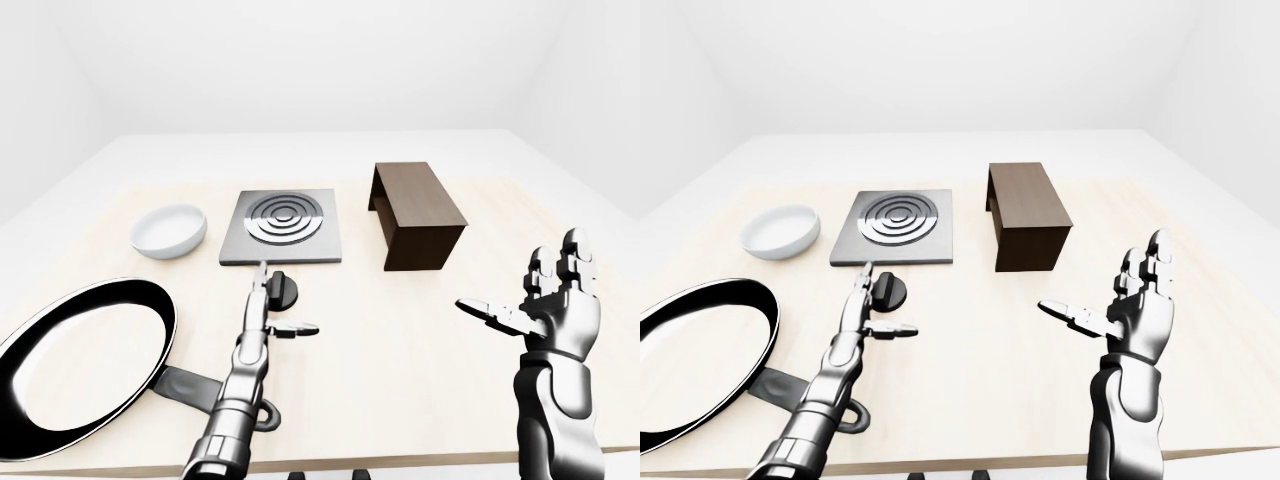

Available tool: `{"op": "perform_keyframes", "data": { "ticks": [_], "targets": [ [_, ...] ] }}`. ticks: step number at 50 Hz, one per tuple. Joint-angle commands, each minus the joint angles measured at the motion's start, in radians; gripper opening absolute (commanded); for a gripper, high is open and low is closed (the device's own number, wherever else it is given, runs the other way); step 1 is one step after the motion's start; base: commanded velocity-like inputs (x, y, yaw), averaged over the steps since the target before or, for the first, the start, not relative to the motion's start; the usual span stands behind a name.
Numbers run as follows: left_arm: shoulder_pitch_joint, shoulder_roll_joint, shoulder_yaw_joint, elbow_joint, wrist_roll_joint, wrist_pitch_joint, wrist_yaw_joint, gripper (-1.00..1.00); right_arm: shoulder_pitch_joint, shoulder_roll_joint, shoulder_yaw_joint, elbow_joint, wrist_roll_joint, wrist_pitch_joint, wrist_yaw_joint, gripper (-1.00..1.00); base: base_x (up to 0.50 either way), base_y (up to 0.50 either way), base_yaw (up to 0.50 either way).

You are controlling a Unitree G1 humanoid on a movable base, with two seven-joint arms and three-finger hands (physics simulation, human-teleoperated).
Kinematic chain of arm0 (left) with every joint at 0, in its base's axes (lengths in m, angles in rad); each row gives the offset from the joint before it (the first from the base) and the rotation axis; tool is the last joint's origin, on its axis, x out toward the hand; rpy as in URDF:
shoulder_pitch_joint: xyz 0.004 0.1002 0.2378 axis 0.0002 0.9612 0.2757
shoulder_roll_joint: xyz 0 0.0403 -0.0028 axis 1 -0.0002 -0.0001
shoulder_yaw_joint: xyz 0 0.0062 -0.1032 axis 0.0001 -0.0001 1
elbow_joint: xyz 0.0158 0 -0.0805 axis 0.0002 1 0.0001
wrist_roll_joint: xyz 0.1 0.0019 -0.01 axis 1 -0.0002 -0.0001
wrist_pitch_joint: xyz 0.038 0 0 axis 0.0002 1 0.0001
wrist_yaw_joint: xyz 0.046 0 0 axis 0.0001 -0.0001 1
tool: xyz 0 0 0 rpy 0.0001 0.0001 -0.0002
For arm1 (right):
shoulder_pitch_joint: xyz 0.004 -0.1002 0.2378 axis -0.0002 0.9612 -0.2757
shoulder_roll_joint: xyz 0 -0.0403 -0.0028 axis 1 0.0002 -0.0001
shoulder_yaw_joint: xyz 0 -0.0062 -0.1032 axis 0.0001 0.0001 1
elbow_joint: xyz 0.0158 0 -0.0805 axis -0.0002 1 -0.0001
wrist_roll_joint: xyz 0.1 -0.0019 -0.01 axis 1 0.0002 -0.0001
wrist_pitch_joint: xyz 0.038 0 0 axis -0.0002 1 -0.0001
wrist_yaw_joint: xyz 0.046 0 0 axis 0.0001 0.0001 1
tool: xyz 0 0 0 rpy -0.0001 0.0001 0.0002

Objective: Turn on the stove.

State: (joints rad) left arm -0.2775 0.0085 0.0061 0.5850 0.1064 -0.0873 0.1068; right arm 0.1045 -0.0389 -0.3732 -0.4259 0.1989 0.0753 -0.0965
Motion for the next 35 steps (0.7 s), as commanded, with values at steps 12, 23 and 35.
{"op": "perform_keyframes", "data": {
  "ticks": [12,23,35],
  "targets": [
    [-0.013,-0.015,-0.012,0.109,0.02,0.0,0.003,1.0,0.002,0.001,0.001,0.002,-0.001,-0.002,0.0,1.0,0.0,0.0,0.0],
    [0.02,-0.034,-0.032,0.075,0.021,0.0,-0.015,1.0,-0.001,0.0,0.002,-0.006,-0.002,0.008,-0.002,1.0,0.0,0.0,0.0],
    [0.086,-0.058,-0.066,-0.012,0.049,0.0,-0.026,1.0,-0.003,-0.002,-0.004,-0.012,0.002,0.012,-0.001,1.0,0.0,0.0,0.0]
  ]
}}
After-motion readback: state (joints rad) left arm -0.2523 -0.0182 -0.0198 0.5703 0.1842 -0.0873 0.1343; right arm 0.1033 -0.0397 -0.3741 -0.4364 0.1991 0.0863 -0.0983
